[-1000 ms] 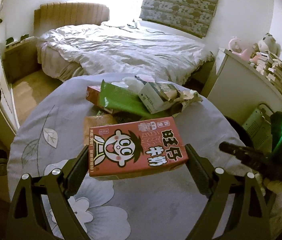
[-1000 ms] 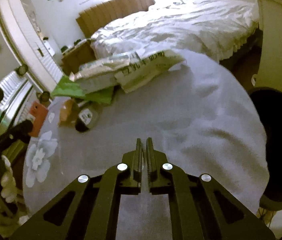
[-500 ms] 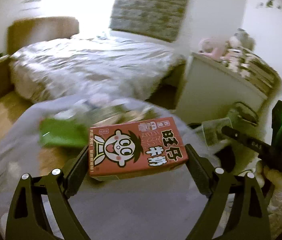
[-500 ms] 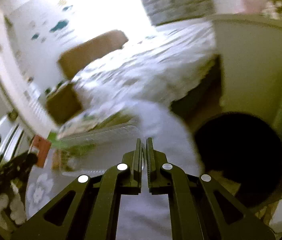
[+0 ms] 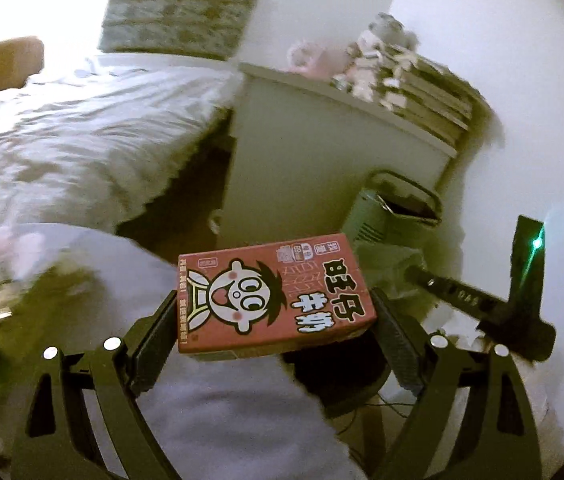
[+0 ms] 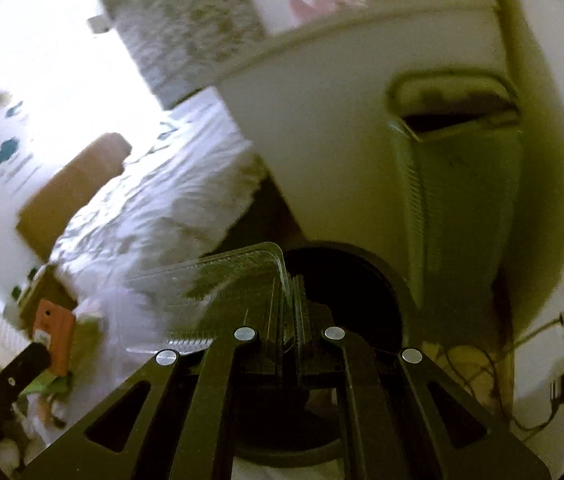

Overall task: Collect trash
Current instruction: 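Carry the carton and tray over the black bin and open both tools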

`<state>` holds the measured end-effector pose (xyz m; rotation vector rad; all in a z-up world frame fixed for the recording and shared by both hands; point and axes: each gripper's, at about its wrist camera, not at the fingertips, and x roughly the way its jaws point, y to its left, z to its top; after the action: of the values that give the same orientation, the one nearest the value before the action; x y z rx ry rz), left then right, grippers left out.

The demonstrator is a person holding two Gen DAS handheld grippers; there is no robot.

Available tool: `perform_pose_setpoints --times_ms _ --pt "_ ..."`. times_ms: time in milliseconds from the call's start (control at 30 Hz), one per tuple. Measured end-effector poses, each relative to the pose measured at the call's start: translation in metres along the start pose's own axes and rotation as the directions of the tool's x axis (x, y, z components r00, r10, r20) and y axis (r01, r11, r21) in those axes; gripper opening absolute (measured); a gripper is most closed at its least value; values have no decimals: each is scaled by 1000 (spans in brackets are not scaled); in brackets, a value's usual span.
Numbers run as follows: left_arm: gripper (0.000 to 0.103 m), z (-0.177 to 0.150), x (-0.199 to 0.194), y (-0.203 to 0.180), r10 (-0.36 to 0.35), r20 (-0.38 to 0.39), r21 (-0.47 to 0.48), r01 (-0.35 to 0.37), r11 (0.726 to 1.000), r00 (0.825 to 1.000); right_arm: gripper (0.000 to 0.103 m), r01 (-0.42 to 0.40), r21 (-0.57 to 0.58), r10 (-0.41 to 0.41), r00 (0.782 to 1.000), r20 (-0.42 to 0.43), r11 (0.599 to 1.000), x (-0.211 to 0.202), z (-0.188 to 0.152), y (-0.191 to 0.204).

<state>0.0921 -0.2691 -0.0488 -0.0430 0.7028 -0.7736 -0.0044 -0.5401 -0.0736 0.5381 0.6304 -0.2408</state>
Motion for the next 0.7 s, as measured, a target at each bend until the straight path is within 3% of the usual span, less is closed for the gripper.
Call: perform_pose_setpoints --times_ms 233,400,700 --pt "89 -1 58 -19 -30 -89 38 33 999 996 6 58 66 -54 997 -57 996 29 -16 -36" --pt "89 -7 76 -20 -33 -130 37 38 999 991 6 73 78 -65 993 -96 994 43 -24 -52" --pt "89 -8 84 -24 -32 -146 46 39 998 989 6 71 74 -61 990 -130 995 55 -29 -48"
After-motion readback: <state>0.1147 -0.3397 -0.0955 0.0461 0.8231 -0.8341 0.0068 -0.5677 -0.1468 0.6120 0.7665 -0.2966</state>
